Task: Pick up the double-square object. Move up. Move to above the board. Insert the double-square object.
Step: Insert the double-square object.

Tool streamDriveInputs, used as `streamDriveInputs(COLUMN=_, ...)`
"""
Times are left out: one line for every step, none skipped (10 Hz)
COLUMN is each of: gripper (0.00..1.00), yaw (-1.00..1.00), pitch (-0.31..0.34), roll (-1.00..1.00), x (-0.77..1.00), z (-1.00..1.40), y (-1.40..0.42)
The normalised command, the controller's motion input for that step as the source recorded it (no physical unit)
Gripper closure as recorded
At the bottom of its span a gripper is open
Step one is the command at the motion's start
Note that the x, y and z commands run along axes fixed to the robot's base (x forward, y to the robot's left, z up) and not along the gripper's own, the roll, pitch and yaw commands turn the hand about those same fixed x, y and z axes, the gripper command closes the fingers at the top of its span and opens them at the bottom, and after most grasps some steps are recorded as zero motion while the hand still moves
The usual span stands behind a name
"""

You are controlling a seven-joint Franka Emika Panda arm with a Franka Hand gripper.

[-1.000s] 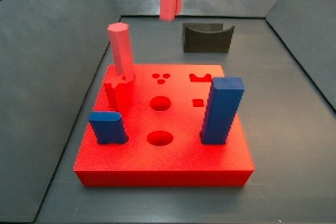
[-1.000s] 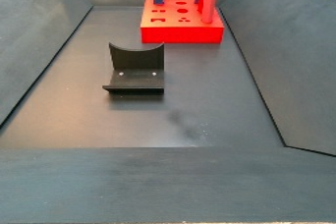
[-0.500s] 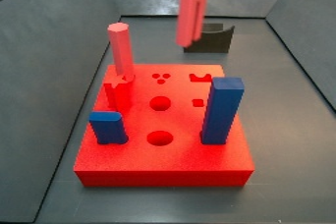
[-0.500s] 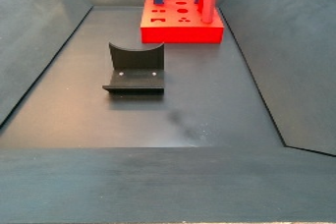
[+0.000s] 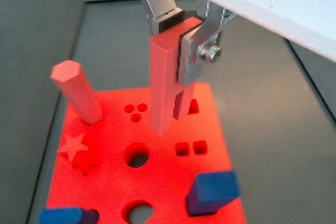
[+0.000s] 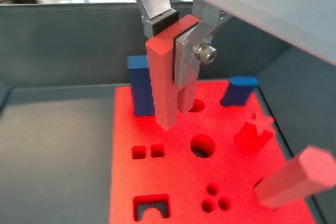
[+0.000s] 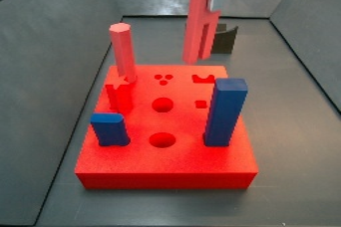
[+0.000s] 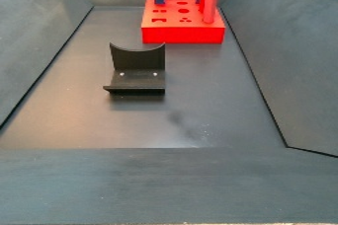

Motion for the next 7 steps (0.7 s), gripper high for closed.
streamDriveInputs(gripper=1.00, yaw=-1.00, pitch=-0.010, roll=-0.03, x=0.00, z=-0.24, y=-0.04)
streamDriveInputs(gripper=1.00, yaw=-1.00, pitch=-0.014, roll=-0.05, x=0.02, z=-0.19, y=-0.03)
streamDriveInputs(gripper=1.00, yaw=-0.93, pitch=-0.024, roll=-0.07, x=0.13, z=-0.16, y=-0.01)
streamDriveInputs(gripper=1.00, yaw=-0.87, pitch=-0.026, roll=-0.07, x=0.21, z=-0.15, y=-0.02)
streamDriveInputs(gripper=1.00, yaw=-0.83, pitch=-0.036, roll=-0.09, x=0.24, z=-0.13, y=-0.01)
streamDriveInputs(gripper=1.00, yaw=-0.80, pitch=-0.059, roll=-0.15, x=0.28, z=-0.02, y=0.00)
streamDriveInputs(gripper=1.00, yaw=-0.81, pitch=-0.060, roll=-0.16, x=0.27, z=0.00, y=0.00)
